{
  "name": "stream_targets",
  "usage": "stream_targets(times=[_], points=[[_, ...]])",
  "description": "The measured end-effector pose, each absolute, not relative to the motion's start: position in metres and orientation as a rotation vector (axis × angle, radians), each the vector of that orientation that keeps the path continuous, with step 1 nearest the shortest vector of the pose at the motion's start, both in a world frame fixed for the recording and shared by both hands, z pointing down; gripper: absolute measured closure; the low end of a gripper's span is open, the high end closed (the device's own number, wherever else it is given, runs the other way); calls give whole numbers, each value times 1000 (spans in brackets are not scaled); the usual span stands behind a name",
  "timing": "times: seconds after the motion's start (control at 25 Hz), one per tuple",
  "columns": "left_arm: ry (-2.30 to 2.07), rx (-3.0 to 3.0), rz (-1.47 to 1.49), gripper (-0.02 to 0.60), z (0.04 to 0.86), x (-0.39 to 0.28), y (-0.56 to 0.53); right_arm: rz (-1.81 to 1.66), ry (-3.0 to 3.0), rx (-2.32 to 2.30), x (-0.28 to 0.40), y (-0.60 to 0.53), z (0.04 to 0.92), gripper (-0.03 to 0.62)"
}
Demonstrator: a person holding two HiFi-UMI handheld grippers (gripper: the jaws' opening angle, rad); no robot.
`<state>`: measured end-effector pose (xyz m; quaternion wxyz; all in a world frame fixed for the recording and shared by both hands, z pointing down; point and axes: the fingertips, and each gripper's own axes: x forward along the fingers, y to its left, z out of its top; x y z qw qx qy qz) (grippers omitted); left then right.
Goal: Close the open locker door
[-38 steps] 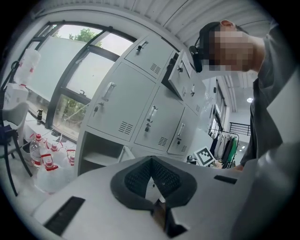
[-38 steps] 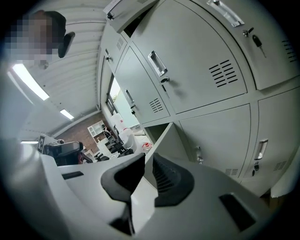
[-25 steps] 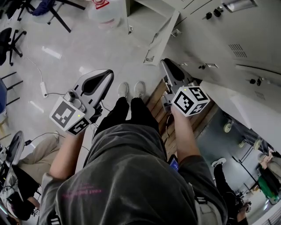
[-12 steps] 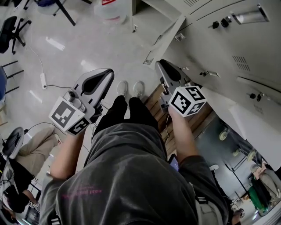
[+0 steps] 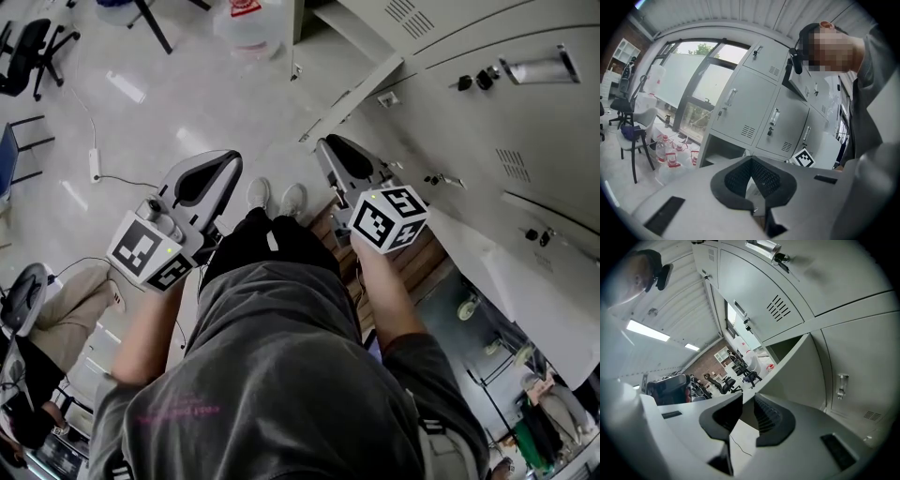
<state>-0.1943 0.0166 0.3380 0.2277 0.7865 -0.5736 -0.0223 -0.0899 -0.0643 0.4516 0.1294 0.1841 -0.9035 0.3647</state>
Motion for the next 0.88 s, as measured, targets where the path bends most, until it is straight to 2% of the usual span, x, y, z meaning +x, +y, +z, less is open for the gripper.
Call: stream_targets(times=[0.88], points=[[-1500, 2255, -77, 568, 334, -254, -32, 1090, -2579, 595, -140, -88, 459, 513]])
